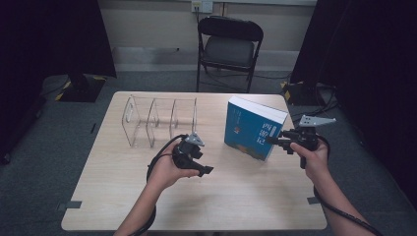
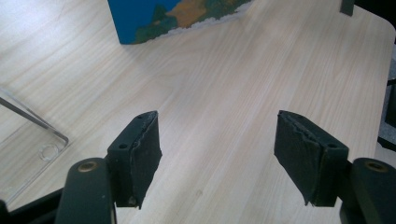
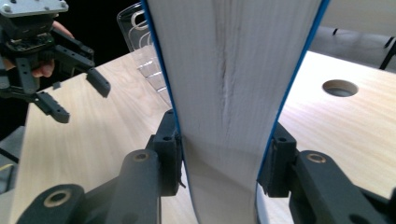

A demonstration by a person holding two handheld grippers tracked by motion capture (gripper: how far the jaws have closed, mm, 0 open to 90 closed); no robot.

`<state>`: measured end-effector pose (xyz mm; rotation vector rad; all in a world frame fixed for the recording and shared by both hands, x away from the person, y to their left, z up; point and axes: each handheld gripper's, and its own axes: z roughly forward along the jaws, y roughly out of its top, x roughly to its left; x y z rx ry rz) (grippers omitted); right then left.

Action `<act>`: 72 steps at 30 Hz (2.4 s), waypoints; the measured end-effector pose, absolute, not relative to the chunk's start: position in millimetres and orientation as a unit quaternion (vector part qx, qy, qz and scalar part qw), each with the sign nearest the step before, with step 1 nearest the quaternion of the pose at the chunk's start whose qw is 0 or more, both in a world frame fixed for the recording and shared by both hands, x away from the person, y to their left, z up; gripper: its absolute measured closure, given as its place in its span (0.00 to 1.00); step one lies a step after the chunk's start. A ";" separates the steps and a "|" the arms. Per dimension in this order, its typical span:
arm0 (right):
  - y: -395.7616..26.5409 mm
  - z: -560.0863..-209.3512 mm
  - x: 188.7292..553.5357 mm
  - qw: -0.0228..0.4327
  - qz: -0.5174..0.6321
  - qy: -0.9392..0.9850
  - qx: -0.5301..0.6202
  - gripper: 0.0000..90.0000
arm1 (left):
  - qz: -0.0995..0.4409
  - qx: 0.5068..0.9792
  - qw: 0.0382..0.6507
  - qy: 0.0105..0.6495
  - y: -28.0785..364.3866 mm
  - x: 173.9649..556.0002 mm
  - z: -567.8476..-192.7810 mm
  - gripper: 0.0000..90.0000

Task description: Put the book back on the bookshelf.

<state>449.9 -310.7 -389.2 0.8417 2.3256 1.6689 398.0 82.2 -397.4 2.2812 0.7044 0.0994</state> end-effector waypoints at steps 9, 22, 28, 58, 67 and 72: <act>-313.4 -387.9 452.7 0.105 0.555 0.774 0.287 0.66 | 0.029 0.885 0.369 0.282 87.9 395.1 -414.9 0.35; -308.0 -375.6 451.8 0.128 0.509 0.804 0.279 0.66 | 0.020 0.887 0.360 0.290 97.7 388.8 -434.6 0.35; -305.0 -366.4 454.4 0.124 0.474 0.823 0.288 0.65 | 0.019 0.884 0.358 0.299 97.9 385.9 -445.4 0.35; -283.5 -304.4 474.1 0.062 0.306 0.897 0.312 0.47 | 0.013 0.893 0.343 0.290 96.9 380.2 -452.3 0.34; -269.5 -294.4 483.2 0.062 0.280 0.897 0.337 0.39 | 0.007 0.891 0.342 0.298 97.8 379.2 -456.4 0.32; -255.1 -293.9 488.6 0.074 0.239 0.906 0.341 0.38 | 0.008 0.882 0.356 0.308 97.0 377.9 -455.7 0.33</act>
